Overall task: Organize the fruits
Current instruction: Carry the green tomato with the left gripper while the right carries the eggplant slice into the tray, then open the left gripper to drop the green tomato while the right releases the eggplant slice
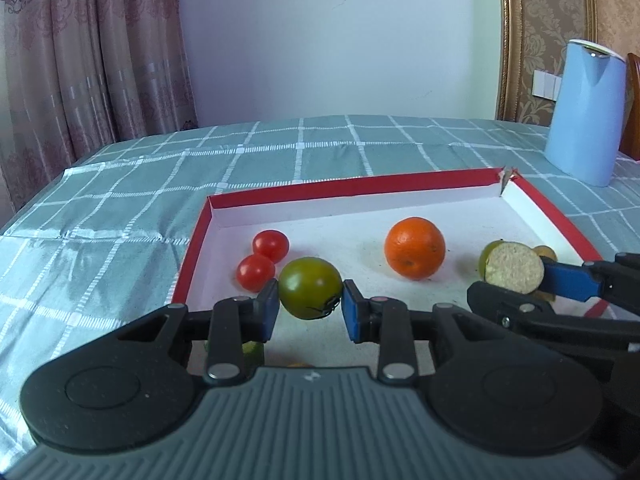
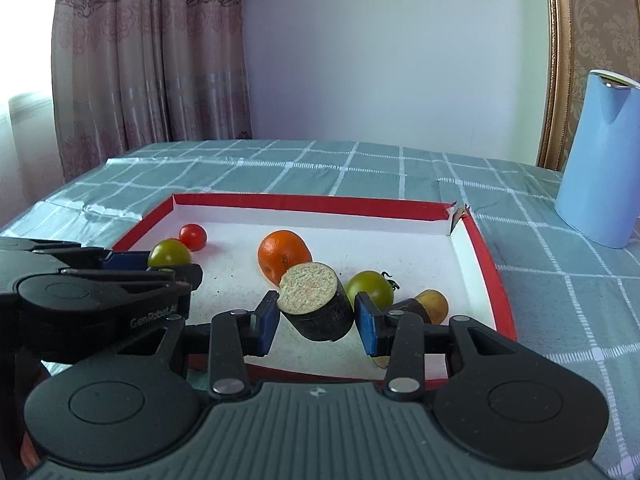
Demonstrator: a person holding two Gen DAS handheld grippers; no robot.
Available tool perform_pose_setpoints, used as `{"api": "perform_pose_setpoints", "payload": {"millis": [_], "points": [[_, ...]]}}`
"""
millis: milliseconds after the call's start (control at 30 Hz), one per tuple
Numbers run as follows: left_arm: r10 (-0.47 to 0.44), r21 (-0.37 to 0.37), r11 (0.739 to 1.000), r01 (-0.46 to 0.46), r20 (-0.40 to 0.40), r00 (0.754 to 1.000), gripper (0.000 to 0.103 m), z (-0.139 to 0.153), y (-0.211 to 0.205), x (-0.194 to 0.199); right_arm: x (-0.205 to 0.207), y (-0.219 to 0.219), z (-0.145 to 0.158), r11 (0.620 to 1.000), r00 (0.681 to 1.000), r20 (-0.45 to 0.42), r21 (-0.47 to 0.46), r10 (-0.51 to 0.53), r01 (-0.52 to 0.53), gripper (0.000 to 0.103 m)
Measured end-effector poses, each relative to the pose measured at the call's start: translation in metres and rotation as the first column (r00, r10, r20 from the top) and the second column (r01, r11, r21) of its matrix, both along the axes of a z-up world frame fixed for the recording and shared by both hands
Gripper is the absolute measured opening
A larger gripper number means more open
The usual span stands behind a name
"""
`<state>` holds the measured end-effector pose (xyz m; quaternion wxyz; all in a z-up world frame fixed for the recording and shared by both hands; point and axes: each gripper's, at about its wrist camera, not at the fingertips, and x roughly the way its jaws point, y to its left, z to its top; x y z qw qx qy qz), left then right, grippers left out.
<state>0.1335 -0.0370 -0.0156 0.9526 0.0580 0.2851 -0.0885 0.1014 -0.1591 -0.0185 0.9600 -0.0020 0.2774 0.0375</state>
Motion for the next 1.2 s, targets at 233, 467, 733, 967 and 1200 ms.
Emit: {"api": "perform_pose_setpoints", "payload": {"millis": [233,467,733,967,1200], "points": [[0.044,-0.01,0.999,-0.044,-0.035,0.998,0.03,-0.005,0.002,0.022,0.023,0.005,-0.007,1.0,0.999,-0.046,-0.007,0.008,-0.009,0.04],[0.098,-0.015,0.995,-0.1,-0.065,0.993,0.03,-0.01,0.007,0.043,0.039,0.013,-0.005,0.998,1.0,-0.018,-0.054,-0.023,0.022,0.04],[0.145,0.02,0.989,-0.144,-0.033,0.989,0.033,-0.011,0.005,0.053,0.05,0.018,-0.008,0.995,1.0,-0.009,-0.095,-0.026,0.025,0.039],[0.168,0.022,0.986,-0.168,-0.027,0.985,0.046,-0.011,0.009,0.054,0.053,0.022,-0.013,0.996,0.999,-0.04,-0.093,0.004,-0.008,0.037],[0.161,0.018,0.987,-0.161,-0.029,0.987,0.071,-0.012,0.009,0.053,0.053,0.021,-0.017,0.995,0.998,-0.07,-0.097,0.004,-0.01,0.039]]}}
